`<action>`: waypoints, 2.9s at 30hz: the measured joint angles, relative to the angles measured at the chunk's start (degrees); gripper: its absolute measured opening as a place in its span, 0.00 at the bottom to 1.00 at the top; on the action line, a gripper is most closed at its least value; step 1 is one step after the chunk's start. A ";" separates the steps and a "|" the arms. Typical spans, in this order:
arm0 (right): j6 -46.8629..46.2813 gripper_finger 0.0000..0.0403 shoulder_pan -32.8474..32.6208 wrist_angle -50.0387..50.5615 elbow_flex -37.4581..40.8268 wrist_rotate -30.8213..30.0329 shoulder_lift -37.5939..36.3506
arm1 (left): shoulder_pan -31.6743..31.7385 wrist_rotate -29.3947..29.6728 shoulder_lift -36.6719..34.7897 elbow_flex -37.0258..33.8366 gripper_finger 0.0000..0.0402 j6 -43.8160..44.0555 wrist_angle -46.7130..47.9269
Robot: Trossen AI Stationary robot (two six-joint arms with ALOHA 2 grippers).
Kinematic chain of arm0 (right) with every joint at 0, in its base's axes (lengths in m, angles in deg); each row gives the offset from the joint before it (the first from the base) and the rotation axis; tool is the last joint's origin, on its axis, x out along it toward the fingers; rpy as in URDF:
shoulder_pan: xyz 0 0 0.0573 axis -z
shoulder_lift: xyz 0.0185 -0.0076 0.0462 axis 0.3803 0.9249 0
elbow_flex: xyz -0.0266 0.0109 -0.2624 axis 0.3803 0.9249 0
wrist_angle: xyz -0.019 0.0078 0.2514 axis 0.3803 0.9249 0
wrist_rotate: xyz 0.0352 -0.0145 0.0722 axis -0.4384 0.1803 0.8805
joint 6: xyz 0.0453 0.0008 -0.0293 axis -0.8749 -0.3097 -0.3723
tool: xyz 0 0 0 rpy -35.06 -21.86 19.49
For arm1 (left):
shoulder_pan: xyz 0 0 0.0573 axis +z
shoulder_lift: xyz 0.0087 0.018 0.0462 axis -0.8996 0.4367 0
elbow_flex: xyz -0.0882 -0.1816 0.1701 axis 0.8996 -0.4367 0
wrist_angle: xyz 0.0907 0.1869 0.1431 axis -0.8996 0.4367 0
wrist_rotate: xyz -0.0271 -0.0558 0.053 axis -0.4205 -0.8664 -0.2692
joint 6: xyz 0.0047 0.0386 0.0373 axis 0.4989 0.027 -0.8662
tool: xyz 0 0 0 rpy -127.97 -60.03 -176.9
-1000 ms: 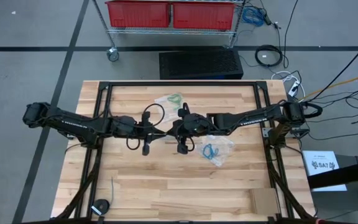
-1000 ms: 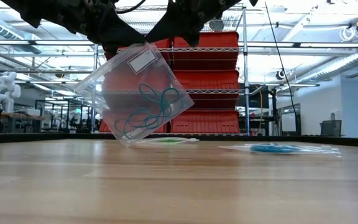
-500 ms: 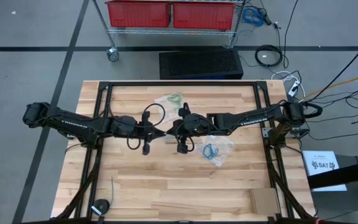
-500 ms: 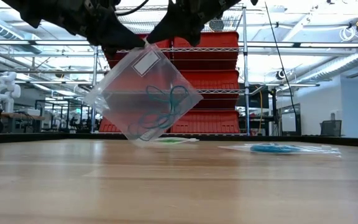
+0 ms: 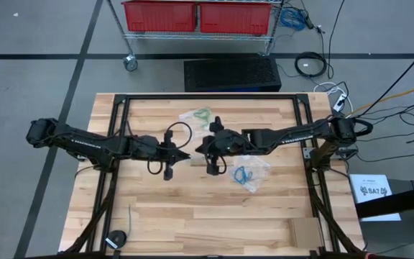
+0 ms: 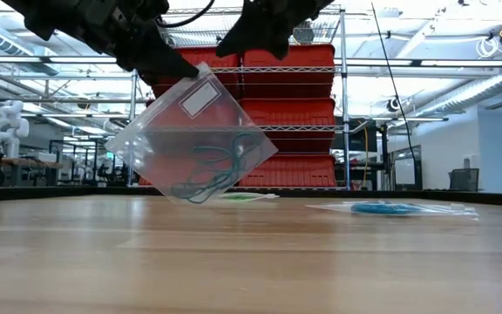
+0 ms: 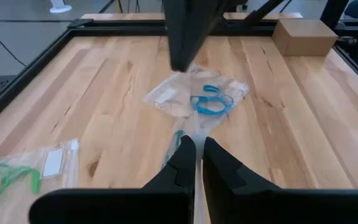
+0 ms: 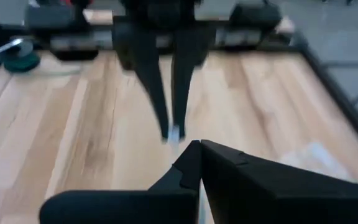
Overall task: Sort rubber bands
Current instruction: Close the center transparent bags
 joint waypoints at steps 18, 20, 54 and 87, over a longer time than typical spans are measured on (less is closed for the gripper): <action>-9.50 0.00 -0.21 18.54 0.00 3.04 5.02 | -5.27 -10.88 0.33 0.02 0.31 4.16 13.50; -7.80 0.00 -0.24 15.72 0.00 3.09 7.76 | -6.66 -11.65 0.33 0.02 0.32 6.90 15.93; 6.21 0.00 6.44 -17.61 -3.76 18.06 26.49 | -19.05 22.65 -7.67 -5.25 0.01 29.59 23.97; -25.68 0.00 0.75 40.57 -27.25 -0.40 34.20 | -29.97 41.64 -14.23 -12.03 0.00 33.00 12.73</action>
